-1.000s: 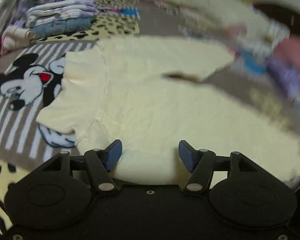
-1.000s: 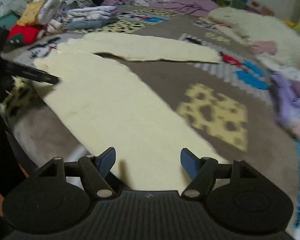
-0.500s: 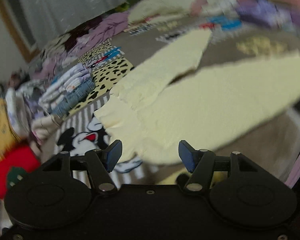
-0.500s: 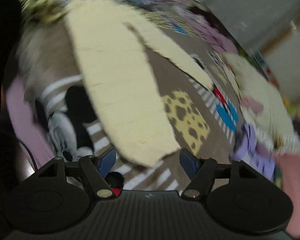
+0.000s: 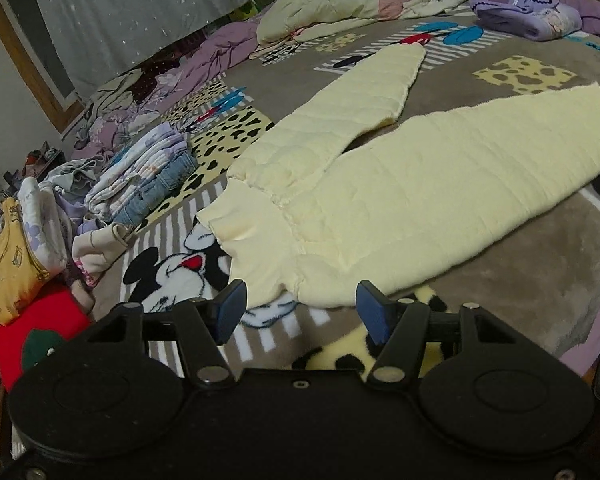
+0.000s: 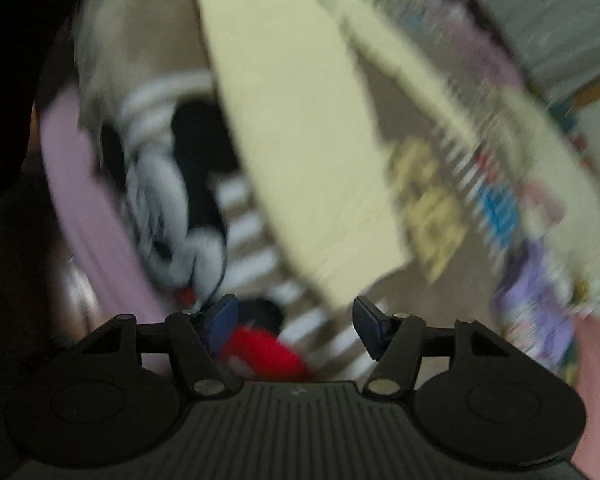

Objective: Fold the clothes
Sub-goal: 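Smooth the spread yellow garment flat with both open tools, then grasp the garment's leg end with the left tool and lift it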

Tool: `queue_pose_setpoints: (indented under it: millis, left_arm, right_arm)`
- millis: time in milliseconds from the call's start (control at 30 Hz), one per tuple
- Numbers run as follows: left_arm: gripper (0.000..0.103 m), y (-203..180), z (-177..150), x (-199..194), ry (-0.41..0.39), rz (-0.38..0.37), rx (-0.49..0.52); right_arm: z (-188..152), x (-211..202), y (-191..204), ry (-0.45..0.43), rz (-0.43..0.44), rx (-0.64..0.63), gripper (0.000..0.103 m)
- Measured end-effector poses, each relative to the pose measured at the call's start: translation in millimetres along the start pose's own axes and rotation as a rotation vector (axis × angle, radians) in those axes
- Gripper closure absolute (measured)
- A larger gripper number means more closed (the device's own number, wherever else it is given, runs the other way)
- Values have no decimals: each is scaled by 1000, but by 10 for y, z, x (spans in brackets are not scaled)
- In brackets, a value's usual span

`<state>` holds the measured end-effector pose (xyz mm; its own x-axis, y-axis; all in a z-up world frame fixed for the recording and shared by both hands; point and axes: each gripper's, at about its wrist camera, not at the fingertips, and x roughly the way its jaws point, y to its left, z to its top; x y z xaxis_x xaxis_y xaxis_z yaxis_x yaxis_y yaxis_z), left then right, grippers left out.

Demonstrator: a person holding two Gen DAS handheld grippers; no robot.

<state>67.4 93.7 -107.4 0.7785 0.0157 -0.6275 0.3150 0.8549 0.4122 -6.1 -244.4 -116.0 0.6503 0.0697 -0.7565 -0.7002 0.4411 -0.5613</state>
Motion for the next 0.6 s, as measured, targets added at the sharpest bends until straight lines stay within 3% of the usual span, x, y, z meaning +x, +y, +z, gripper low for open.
queue_pose_setpoints:
  millis: [100,300,500,600]
  left_arm:
    - [42,-8,-8,29,3,-2,17]
    - [42,-25,-25,88,8,-5,50]
    - [47,-129,-130,121,-12,14,230]
    - [48,-217,-160,166,-18,7,323]
  right_arm:
    - [118,-30,32,-95,-69,-33,40]
    - [126,369,-122,-33,34,27,41]
    - [68,220,-64,-54,-15,-40,46]
    - [18,157,17,-86,-100,-71,47]
